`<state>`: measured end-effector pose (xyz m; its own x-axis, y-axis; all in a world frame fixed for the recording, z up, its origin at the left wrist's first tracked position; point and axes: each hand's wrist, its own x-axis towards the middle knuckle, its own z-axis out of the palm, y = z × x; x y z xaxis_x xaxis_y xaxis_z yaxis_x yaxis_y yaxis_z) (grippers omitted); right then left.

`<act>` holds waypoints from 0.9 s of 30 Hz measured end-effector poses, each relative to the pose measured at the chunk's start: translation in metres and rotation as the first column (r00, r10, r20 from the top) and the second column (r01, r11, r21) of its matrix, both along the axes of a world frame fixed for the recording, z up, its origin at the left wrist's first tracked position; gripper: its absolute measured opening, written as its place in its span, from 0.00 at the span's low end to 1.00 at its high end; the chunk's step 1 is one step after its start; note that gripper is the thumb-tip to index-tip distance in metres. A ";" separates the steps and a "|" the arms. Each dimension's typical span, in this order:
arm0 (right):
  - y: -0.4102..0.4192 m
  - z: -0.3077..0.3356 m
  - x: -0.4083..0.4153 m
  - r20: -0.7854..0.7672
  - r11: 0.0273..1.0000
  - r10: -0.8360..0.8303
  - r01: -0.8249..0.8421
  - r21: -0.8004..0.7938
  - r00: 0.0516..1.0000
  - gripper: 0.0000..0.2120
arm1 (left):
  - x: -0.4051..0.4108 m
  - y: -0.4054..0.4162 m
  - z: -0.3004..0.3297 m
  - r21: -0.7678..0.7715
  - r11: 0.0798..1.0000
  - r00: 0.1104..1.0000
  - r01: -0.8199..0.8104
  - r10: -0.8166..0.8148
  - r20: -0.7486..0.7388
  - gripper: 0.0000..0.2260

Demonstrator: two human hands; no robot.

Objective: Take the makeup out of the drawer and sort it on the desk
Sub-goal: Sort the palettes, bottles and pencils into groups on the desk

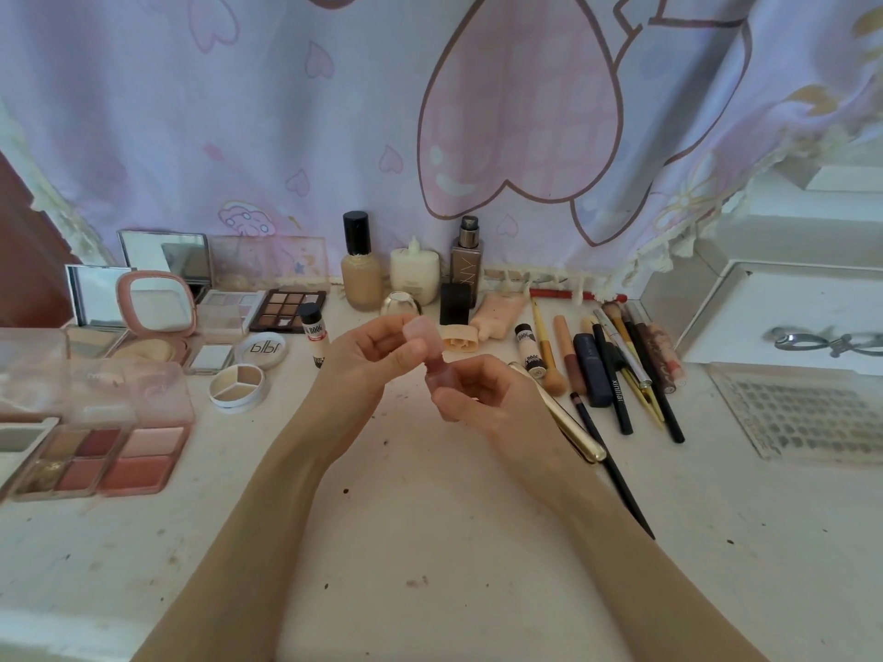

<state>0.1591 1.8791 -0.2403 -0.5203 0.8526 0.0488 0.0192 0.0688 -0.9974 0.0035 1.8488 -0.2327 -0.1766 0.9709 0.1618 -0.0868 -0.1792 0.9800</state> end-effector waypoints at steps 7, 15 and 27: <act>0.001 -0.004 0.000 -0.019 1.000 0.008 -0.009 -0.015 1.000 0.07 | 0.010 0.000 0.002 -0.005 0.998 0.998 -0.060 0.060 -0.002 0.10; 0.002 -0.006 -0.003 -0.006 0.996 0.051 -0.052 -0.068 0.999 0.11 | 0.009 -0.001 0.002 -0.042 0.996 0.995 -0.077 0.074 -0.063 0.11; 0.001 -0.007 -0.006 -0.008 0.995 -0.005 0.004 -0.103 1.000 0.10 | 0.008 0.001 0.000 -0.070 0.988 0.991 -0.137 0.137 -0.002 0.12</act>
<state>0.1536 1.8798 -0.2470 -0.5166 0.8555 -0.0355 0.0112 -0.0348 -0.9993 0.0118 1.8496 -0.2326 -0.3087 0.9465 0.0937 -0.0686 -0.1204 0.9904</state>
